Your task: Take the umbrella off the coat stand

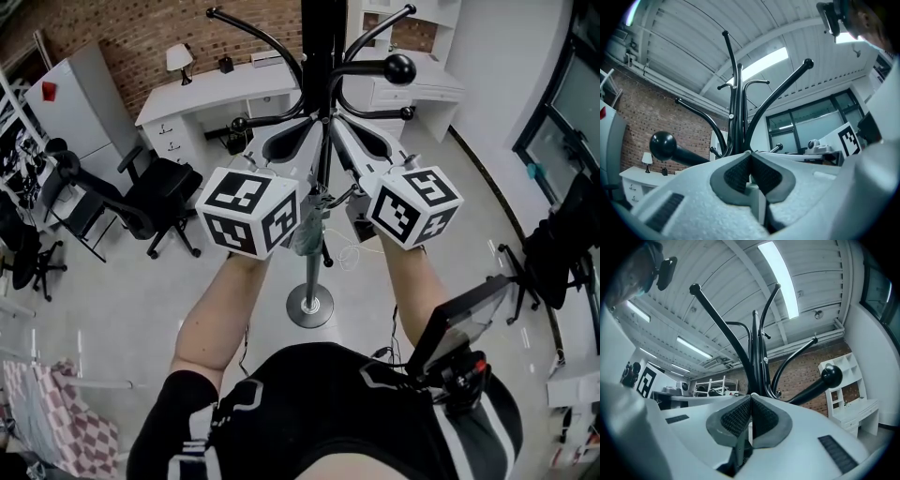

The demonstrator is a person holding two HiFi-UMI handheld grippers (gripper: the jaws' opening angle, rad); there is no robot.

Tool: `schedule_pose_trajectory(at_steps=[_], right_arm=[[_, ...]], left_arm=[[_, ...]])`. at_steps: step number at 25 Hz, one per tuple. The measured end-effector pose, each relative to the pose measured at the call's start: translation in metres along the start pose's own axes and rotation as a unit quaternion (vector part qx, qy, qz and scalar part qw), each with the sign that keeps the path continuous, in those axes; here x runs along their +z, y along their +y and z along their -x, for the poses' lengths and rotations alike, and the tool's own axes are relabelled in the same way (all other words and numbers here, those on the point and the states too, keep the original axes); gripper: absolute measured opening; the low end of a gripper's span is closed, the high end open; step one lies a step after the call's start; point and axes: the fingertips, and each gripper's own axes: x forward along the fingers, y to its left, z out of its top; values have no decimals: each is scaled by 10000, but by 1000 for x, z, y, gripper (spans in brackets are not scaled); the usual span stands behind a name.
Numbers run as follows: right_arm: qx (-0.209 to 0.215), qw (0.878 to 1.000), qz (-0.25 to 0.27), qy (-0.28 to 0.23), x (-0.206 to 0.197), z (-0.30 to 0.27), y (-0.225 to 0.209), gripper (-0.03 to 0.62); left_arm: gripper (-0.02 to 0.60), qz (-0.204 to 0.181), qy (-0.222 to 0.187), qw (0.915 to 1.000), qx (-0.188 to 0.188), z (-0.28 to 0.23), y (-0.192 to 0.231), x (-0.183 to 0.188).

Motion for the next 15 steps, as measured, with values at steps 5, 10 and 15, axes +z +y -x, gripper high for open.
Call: schedule_pose_trajectory(at_steps=[5,10,15], right_arm=[[-55,9999,61,-119,14,-1,2,11],[-79,9997,100,-229,27,1,7,11],[-197,9989,136,-402,44,7,12,11]], left_arm=[[11,40,-69,10000,-39,-2,-2,14],[11,43,-170,9998,-106,2,-5,27],[11,90,-282,9992,-253,7,-13,44]])
